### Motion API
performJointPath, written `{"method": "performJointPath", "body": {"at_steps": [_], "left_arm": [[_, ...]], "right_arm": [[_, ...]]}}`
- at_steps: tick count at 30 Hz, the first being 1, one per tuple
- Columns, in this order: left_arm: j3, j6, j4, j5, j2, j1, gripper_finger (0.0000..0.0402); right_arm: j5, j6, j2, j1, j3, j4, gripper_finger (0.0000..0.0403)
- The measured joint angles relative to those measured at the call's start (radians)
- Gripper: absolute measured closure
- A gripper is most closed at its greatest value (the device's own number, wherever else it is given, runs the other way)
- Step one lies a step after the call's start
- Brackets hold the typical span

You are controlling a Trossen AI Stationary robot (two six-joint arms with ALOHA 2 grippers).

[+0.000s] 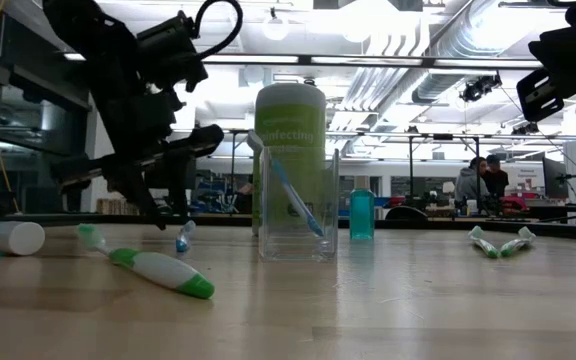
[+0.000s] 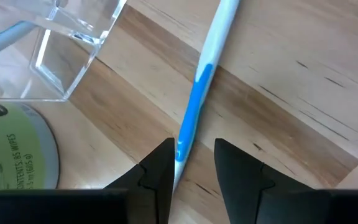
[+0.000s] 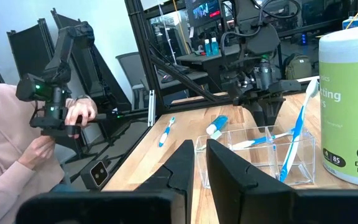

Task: Pick & Place toothbrushing station
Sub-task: Put the top blue toothbrush into the transparent organizer

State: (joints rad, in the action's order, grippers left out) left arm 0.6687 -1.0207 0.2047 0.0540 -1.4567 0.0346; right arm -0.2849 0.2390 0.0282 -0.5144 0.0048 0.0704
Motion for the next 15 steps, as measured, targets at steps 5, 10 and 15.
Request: {"method": "performJointPath", "body": {"at_steps": [5,10,15], "left_arm": [[0.008,-0.041,0.002,-0.001,0.0,-0.002,0.0293],[0.029,-0.045,0.036,0.057,0.0,0.006,0.0293],[0.089,0.038,0.11,0.129,0.0,0.028,0.0293]], "right_arm": [[0.0,0.0,0.0,0.0,0.0,0.0,0.0366],[0.0,0.0,0.0,0.0,0.0,0.0,0.0366],[0.0,0.0,0.0,0.0,0.0,0.0,0.0366]]}}
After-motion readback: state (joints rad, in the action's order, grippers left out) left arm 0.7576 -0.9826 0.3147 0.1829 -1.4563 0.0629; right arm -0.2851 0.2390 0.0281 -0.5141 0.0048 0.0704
